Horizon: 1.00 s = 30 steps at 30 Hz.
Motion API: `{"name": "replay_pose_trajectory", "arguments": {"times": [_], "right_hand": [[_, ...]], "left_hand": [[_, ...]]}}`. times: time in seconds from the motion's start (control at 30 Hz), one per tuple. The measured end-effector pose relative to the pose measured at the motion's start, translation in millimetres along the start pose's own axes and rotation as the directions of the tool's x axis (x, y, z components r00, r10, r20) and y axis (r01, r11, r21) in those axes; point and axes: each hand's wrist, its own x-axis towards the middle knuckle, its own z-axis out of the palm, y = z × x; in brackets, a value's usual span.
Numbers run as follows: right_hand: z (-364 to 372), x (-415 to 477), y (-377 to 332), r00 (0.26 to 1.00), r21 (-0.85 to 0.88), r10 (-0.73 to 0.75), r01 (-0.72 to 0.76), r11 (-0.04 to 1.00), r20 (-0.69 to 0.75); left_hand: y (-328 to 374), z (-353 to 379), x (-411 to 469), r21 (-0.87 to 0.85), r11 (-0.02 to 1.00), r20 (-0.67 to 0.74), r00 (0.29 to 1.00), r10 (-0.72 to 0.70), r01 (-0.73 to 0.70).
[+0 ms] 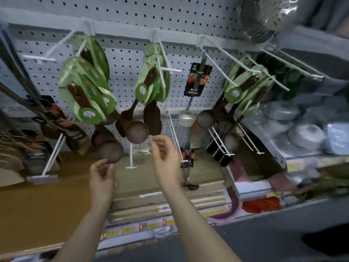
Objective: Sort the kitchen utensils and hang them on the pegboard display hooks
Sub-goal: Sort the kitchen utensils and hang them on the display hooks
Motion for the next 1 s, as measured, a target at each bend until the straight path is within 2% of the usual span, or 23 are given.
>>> {"name": "replay_pose_trajectory", "arguments": {"times": [0.23, 0.37, 0.5, 0.6, 0.8, 1.0], "right_hand": [[-110, 2, 66, 0.979, -0.068, 0.099, -0.112, 0.991, -0.177], [-157, 6, 114, 0.969, -0.179, 0.221, -0.238, 0.955, -0.112], [-188, 23, 160, 0.931, -0.287, 0.365, -0.359, 0.888, -0.035], [-201, 41, 194, 0.888, -0.329, 0.460, -0.437, 0.837, -0.008], [-202, 74, 255, 0.818, -0.322, 0.574, -0.537, 0.779, 0.023], [-171, 102, 311, 0.765, -0.313, 0.637, -0.586, 0.748, 0.090]], "left_hand": [[-42, 79, -44, -0.026, 0.986, -0.047, 0.985, -0.167, 0.166], [-62, 126, -65, 0.079, 0.964, 0.083, 0.962, -0.262, 0.255], [-69, 170, -79, 0.130, 0.915, 0.215, 0.890, -0.403, 0.382], [-79, 198, -74, 0.240, 0.900, 0.301, 0.853, -0.425, 0.364], [-114, 246, -41, 0.431, 0.858, 0.363, 0.817, -0.448, 0.279], [-155, 292, -13, 0.440, 0.848, 0.384, 0.792, -0.475, 0.295]]}}
